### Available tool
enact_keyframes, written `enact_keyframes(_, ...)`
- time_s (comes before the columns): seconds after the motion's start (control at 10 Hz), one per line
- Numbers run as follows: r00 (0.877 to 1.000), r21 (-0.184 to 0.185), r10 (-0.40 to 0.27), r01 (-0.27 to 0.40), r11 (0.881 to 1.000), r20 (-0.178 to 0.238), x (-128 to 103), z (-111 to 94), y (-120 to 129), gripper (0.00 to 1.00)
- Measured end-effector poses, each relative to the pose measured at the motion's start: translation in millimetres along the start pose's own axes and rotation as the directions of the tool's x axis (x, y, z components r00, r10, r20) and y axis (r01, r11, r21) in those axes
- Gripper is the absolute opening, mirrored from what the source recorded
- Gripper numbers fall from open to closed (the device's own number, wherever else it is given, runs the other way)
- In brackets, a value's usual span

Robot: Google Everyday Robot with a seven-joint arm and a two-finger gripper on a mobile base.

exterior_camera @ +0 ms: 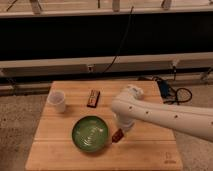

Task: Place the pepper in the ceramic bowl

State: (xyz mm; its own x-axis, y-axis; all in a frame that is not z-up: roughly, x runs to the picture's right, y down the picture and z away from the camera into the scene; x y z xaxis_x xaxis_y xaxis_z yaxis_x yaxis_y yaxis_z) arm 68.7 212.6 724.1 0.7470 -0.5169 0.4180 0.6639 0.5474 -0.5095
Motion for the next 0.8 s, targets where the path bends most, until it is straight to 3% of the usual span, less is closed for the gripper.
enact_keyframes(0.8,0.996,0.005,-0.082,0.082,0.997,-0.02,-32,1,-46,0.01)
